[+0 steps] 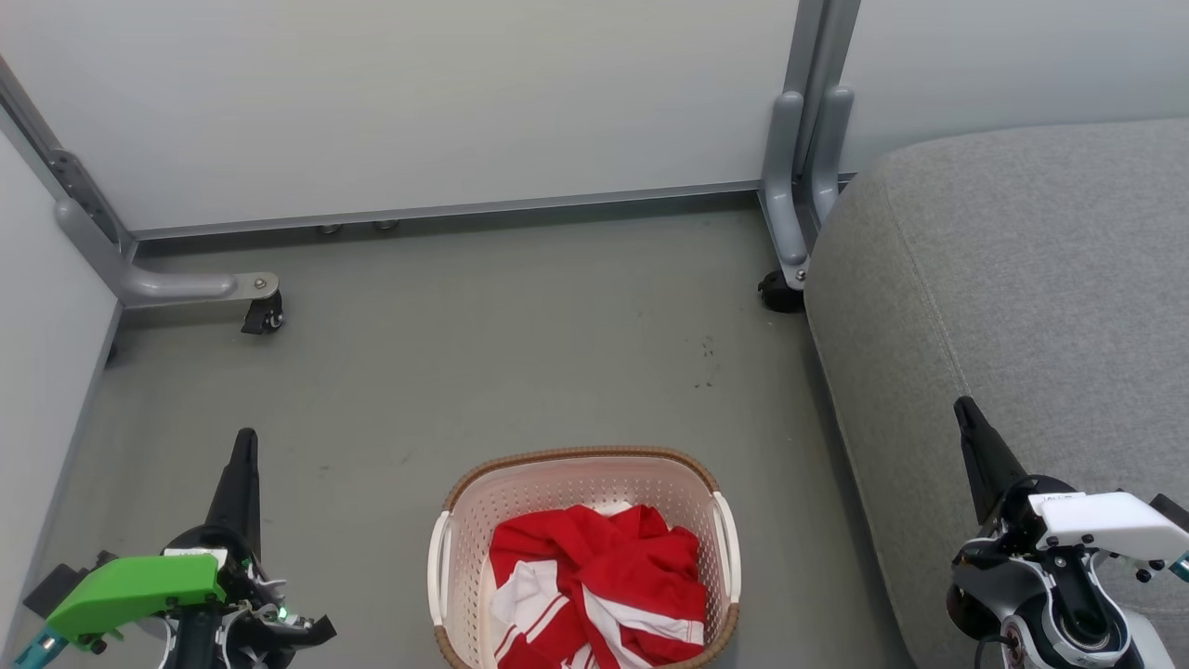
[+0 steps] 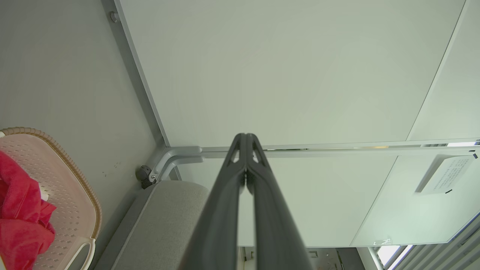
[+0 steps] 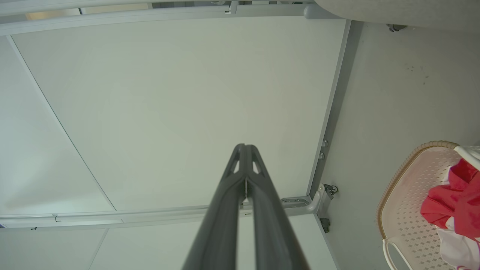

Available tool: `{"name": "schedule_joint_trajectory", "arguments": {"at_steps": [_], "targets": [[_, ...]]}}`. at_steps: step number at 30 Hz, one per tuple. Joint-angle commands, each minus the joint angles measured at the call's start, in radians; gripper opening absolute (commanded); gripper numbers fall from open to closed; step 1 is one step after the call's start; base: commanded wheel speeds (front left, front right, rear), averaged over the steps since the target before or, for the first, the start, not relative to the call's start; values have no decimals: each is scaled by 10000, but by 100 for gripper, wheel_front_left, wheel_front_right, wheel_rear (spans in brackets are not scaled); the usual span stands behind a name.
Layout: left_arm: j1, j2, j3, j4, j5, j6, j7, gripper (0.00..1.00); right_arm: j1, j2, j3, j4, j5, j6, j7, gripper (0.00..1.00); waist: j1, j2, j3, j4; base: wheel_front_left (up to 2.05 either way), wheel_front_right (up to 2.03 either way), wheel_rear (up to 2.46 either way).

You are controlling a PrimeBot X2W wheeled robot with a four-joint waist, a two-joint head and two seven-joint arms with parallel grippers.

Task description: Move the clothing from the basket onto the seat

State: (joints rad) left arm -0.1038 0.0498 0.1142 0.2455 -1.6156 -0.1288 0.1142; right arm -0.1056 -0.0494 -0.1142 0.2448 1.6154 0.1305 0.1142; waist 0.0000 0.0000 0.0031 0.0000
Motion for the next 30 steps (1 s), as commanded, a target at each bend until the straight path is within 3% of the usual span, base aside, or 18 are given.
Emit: {"name": "schedule_joint_trajectory", "arguments": {"at_steps": [1, 10, 11, 30], "targets": [[-130, 16, 5, 6, 54, -50, 19, 0, -86, -24, 1, 22, -51, 4, 17, 0, 0, 0, 0, 0, 0, 0, 0], [-130, 16, 4, 6, 54, -50, 19, 0, -86, -24, 2, 22, -51, 4, 17, 0, 0, 0, 0, 0, 0, 0, 0], [12, -6, -4, 26, -1, 2, -1, 100, 13, 6, 1, 23, 3, 0, -1, 100, 0, 0, 0, 0, 0, 0, 0], [305, -22, -916, -174, 187, 6, -720, 100, 496, -8, 674, -71, -408, -1, -759, 100, 0, 0, -42, -4, 0, 0, 0]]}}
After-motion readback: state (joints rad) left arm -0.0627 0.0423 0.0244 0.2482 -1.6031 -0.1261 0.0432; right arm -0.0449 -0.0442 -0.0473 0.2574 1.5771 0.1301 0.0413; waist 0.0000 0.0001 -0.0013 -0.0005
